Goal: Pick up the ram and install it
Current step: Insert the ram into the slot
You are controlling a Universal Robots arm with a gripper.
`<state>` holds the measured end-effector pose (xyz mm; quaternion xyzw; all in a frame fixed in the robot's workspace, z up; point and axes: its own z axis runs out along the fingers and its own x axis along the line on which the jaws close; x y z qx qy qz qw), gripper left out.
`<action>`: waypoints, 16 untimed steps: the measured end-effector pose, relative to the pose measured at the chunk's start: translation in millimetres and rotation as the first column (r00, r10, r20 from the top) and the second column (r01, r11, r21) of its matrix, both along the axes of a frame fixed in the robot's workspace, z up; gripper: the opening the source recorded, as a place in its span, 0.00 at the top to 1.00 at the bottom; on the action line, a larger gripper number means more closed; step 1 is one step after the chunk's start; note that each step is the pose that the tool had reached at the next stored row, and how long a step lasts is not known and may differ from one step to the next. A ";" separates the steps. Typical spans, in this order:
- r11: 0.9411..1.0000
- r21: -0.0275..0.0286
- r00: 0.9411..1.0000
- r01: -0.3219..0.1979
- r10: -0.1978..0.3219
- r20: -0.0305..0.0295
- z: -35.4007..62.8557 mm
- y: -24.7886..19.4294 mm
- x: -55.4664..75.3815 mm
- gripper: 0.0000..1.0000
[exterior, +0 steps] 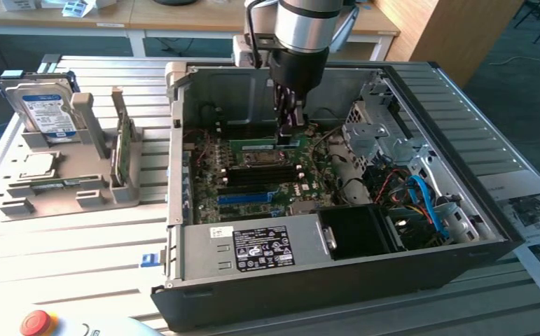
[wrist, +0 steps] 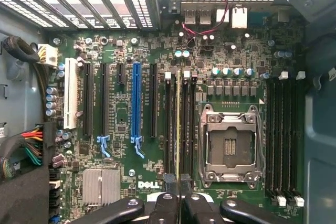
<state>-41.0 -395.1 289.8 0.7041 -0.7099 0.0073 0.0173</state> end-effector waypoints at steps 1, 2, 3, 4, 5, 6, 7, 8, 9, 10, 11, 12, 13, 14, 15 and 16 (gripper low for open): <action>1.000 0.000 1.000 0.000 0.000 0.000 -1.4 0.0 0.0 0.88; 1.000 0.000 1.000 0.000 0.000 0.000 -2.8 0.0 0.0 0.88; 1.000 0.000 1.000 0.000 0.000 0.000 -4.3 0.0 0.0 0.88; 1.000 0.000 1.000 0.000 0.000 0.000 -5.8 0.0 -0.1 0.88; 1.000 0.000 1.000 0.000 0.000 0.000 -7.3 0.0 -0.2 0.88; 1.000 0.000 1.000 0.000 0.000 0.000 -8.8 0.0 -0.2 0.88; 1.000 0.000 1.000 0.000 0.000 0.000 -10.2 0.0 -0.2 0.88; 1.000 0.000 1.000 0.000 0.000 0.000 -11.5 0.0 -0.2 0.88; 1.000 0.000 1.000 0.000 0.000 0.000 -12.8 0.0 -0.2 0.88; 1.000 0.000 1.000 0.000 0.000 0.000 -14.1 0.0 -0.2 0.88; 1.000 0.000 1.000 0.000 0.000 0.000 -15.3 0.0 -0.2 0.88; 1.000 0.000 1.000 0.000 0.000 0.000 -16.5 0.0 -0.2 0.88; 1.000 0.000 1.000 0.000 0.000 0.000 -17.7 0.0 -0.2 0.88; 1.000 0.000 1.000 0.000 0.000 0.000 -18.8 0.0 -0.3 0.88; 1.000 0.000 1.000 0.000 0.000 0.000 -20.0 0.0 -0.3 0.88; 1.000 0.000 1.000 0.000 0.000 0.000 -21.1 0.0 -0.3 0.88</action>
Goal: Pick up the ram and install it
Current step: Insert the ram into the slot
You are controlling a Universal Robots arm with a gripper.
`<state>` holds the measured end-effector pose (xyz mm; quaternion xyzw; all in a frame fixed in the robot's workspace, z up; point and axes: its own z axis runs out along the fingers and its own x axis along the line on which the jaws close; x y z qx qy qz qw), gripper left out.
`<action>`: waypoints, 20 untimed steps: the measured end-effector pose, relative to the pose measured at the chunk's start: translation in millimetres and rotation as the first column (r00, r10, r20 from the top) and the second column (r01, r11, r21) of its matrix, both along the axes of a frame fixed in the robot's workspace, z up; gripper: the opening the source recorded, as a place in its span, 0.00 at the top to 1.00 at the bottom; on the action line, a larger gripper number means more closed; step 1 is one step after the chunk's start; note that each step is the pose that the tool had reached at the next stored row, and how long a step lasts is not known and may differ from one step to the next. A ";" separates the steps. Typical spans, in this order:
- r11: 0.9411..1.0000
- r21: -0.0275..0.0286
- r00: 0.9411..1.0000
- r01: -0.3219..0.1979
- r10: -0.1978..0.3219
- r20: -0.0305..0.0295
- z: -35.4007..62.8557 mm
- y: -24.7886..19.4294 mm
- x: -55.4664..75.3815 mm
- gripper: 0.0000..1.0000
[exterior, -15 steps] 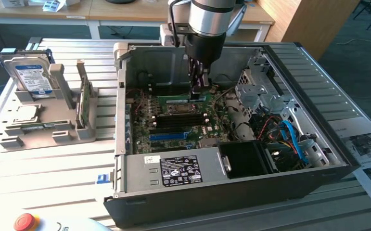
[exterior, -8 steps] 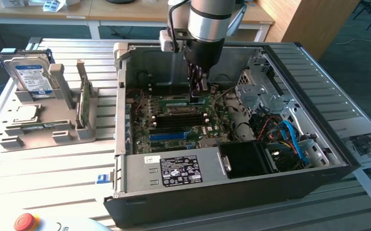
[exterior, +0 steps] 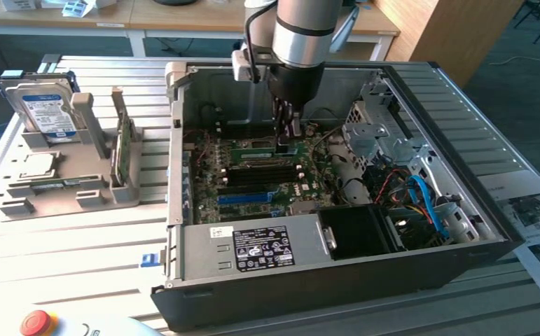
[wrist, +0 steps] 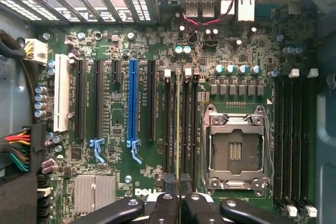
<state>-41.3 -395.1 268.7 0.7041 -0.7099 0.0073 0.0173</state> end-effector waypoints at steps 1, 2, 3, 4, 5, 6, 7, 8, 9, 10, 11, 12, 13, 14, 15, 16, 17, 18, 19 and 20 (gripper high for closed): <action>1.000 0.000 1.000 0.000 0.000 0.000 -1.1 0.0 0.0 0.88; 1.000 0.000 1.000 0.000 0.000 0.000 -2.1 0.0 0.0 0.88; 1.000 0.000 1.000 0.000 0.000 0.000 -3.1 0.0 0.0 0.88; 1.000 0.000 1.000 0.000 0.000 0.000 -4.2 0.0 0.0 0.88; 1.000 0.000 1.000 0.000 0.000 0.000 -5.2 0.0 -0.1 0.88; 1.000 0.000 1.000 0.000 0.000 0.000 -6.2 0.0 -0.1 0.88; 1.000 0.000 1.000 0.000 0.000 0.000 -7.2 0.0 -0.1 0.88; 1.000 0.000 1.000 0.000 0.000 0.000 -8.2 0.0 -0.1 0.88; 1.000 0.000 1.000 0.000 0.000 0.000 -9.2 0.0 -0.1 0.88; 1.000 0.000 1.000 0.000 0.000 0.000 -10.1 0.0 -0.1 0.88; 1.000 0.000 1.000 0.000 0.000 0.000 -11.1 0.0 -0.1 0.88; 1.000 0.000 1.000 0.000 0.000 0.000 -12.0 0.0 -0.1 0.88; 1.000 0.000 1.000 0.000 0.000 0.000 -12.9 0.0 -0.1 0.88; 1.000 0.000 1.000 0.000 0.000 0.000 -13.9 0.0 -0.1 0.88; 1.000 0.000 1.000 0.000 0.000 0.000 -14.7 0.0 -0.1 0.88; 1.000 0.000 1.000 0.000 0.000 0.000 -15.5 0.0 -0.1 0.88; 1.000 0.000 1.000 0.000 0.000 0.000 -16.3 0.0 -0.1 0.88; 1.000 0.000 1.000 0.000 0.000 0.000 -17.0 0.0 -0.1 0.88; 1.000 0.000 1.000 0.000 0.000 0.000 -17.8 0.0 -0.1 0.88; 1.000 0.000 1.000 0.000 0.000 0.000 -18.5 0.0 -0.1 0.88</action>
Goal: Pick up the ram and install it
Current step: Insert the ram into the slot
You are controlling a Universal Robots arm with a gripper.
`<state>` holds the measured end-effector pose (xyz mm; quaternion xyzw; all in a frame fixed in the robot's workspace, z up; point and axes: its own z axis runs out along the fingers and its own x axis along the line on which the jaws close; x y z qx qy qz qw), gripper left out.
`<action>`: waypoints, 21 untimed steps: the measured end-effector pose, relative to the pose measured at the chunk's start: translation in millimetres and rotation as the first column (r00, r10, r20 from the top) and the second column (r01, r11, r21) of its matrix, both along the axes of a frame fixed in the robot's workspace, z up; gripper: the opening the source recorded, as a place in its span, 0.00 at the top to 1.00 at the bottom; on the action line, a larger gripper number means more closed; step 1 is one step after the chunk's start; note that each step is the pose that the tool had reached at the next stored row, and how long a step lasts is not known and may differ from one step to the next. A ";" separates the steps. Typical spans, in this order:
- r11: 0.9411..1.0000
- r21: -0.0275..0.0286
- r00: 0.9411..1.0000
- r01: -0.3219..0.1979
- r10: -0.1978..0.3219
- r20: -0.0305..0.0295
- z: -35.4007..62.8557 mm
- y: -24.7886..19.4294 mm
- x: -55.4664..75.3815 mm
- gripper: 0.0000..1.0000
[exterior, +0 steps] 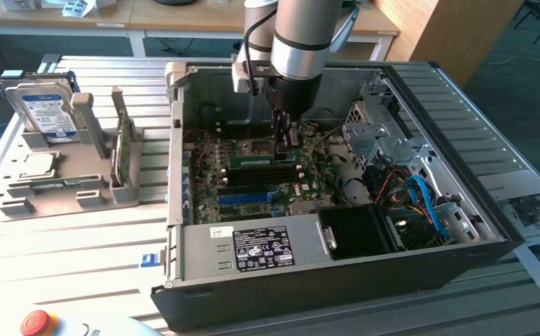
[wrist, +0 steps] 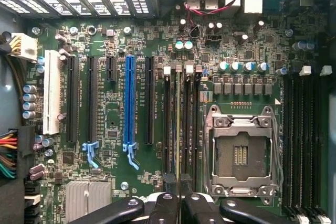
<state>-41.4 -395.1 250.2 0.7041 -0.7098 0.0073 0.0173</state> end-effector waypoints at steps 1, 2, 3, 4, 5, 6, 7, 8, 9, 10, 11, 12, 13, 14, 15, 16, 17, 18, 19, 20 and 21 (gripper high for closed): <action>1.000 0.000 1.000 0.000 0.000 0.000 -0.7 0.0 0.0 0.88; 1.000 0.000 1.000 0.000 0.000 0.000 -1.3 0.0 0.0 0.88; 1.000 0.000 1.000 0.000 0.000 0.000 -1.9 0.0 0.0 0.88; 1.000 0.000 1.000 0.000 0.000 0.000 -2.5 0.0 0.0 0.88; 1.000 0.000 1.000 0.000 0.000 0.000 -3.1 0.0 0.0 0.88; 1.000 0.000 1.000 0.000 0.000 0.000 -3.3 0.0 0.0 0.88; 1.000 0.000 1.000 0.000 0.000 0.000 -3.3 0.0 0.0 0.88; 1.000 0.000 1.000 0.000 0.000 0.000 -3.3 -0.1 0.0 0.88; 1.000 0.000 1.000 0.000 0.000 0.000 -3.4 0.0 0.0 0.88; 1.000 0.000 1.000 0.000 0.000 0.000 -3.4 0.0 0.0 0.88; 1.000 0.000 1.000 0.000 0.000 0.000 -3.4 0.0 0.0 0.88; 1.000 0.000 1.000 0.000 0.000 0.000 -3.6 -0.2 0.0 0.88; 1.000 0.000 1.000 0.000 0.000 0.000 -3.6 -0.6 -0.1 0.88; 1.000 0.000 1.000 0.000 0.000 0.000 -3.5 -1.3 -0.1 0.88; 1.000 0.000 1.000 0.000 0.000 0.000 -3.5 -2.1 0.0 0.88; 1.000 0.000 1.000 0.000 0.000 0.000 -3.5 -2.9 0.0 0.88; 1.000 0.000 1.000 0.000 0.000 0.000 -3.5 -3.6 0.0 0.88; 1.000 0.000 1.000 0.000 0.000 0.000 -3.5 -4.3 0.0 0.88; 1.000 0.000 1.000 0.000 0.000 0.000 -3.5 -4.9 0.0 0.88; 1.000 0.000 1.000 0.000 0.000 0.000 -3.4 -5.5 -0.1 0.88; 1.000 0.000 1.000 0.000 0.000 0.000 -3.5 -5.9 -0.1 0.88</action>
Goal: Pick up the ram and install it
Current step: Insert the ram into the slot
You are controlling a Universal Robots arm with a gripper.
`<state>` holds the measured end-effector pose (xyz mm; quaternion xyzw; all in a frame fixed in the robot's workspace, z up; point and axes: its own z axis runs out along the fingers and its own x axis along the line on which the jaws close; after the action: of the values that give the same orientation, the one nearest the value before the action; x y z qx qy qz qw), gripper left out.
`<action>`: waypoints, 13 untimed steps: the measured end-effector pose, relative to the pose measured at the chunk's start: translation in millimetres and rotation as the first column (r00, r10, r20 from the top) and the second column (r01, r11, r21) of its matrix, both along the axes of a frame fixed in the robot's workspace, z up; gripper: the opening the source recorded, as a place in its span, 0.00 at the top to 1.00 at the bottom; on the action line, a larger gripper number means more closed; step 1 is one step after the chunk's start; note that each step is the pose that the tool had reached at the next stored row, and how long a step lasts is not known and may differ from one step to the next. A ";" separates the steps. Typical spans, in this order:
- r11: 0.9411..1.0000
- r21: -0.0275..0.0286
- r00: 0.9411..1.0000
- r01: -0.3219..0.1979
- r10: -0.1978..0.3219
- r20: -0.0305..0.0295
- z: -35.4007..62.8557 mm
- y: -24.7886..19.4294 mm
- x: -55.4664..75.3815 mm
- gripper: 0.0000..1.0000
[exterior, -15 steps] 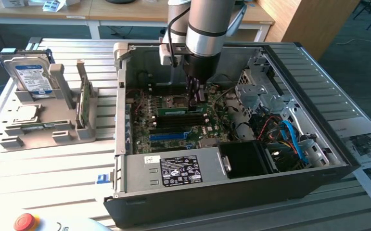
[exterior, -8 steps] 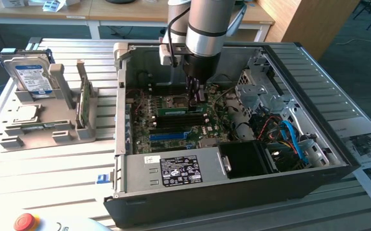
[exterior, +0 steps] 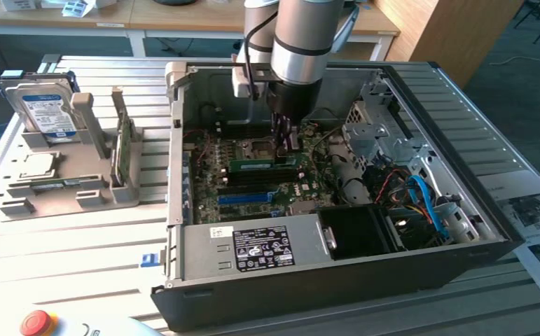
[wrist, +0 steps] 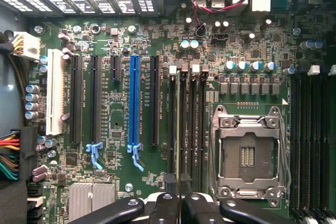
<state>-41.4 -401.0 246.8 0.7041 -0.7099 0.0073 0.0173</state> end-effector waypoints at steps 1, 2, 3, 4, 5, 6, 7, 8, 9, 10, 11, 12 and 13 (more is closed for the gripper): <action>1.000 0.000 1.000 0.000 0.000 0.000 0.0 -0.4 0.0 0.88; 1.000 0.000 1.000 0.000 0.000 0.000 0.0 -0.7 0.0 0.88; 1.000 0.000 1.000 0.000 0.000 0.000 0.0 -1.1 0.0 0.88; 1.000 0.000 1.000 0.000 0.000 0.000 0.0 -1.4 0.0 0.88; 1.000 0.000 1.000 0.000 0.000 0.000 0.0 -1.7 0.0 0.88; 1.000 0.000 1.000 0.000 0.000 0.000 0.0 -2.0 0.0 0.88; 1.000 0.000 1.000 0.000 0.000 0.000 0.0 -2.3 0.0 0.88; 1.000 0.000 1.000 0.000 0.000 0.000 0.0 -2.5 0.1 0.88; 1.000 0.000 1.000 0.000 0.000 0.000 0.0 -2.5 0.0 0.88; 1.000 0.000 1.000 0.000 0.000 0.000 0.0 -2.5 0.0 0.88; 1.000 0.000 1.000 0.000 0.000 0.000 0.0 -2.5 0.1 0.88; 1.000 0.000 1.000 0.000 0.000 0.000 0.0 -2.6 0.0 0.88; 1.000 0.000 1.000 0.000 0.000 0.000 -0.2 -2.6 0.0 0.88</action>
<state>-41.4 -403.6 246.6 0.7041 -0.7099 0.0073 0.0174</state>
